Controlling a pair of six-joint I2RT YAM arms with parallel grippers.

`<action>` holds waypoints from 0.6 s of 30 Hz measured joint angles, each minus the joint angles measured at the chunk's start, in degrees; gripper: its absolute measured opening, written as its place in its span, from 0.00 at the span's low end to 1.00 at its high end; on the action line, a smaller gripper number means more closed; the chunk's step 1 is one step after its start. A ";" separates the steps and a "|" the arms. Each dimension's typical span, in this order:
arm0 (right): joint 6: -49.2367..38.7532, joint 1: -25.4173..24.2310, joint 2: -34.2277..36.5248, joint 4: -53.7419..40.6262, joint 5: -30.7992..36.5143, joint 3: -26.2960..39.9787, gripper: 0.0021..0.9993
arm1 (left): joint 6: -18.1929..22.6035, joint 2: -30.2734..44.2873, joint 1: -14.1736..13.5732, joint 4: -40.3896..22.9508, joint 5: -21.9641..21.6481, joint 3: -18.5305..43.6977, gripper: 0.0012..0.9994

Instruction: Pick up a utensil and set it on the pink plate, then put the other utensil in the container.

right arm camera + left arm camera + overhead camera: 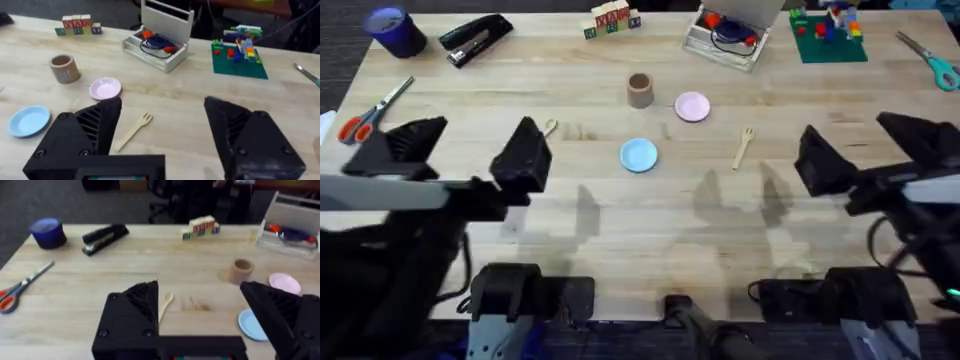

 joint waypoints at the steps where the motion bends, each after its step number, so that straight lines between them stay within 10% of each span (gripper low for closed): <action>1: 0.02 0.00 1.18 -2.58 0.02 2.35 0.99 | -0.02 1.54 0.00 -2.37 0.00 2.41 0.99; 18: -1.62 0.00 31.81 -26.82 0.50 38.20 1.00 | 4.48 31.91 0.00 -27.72 -0.42 38.23 0.99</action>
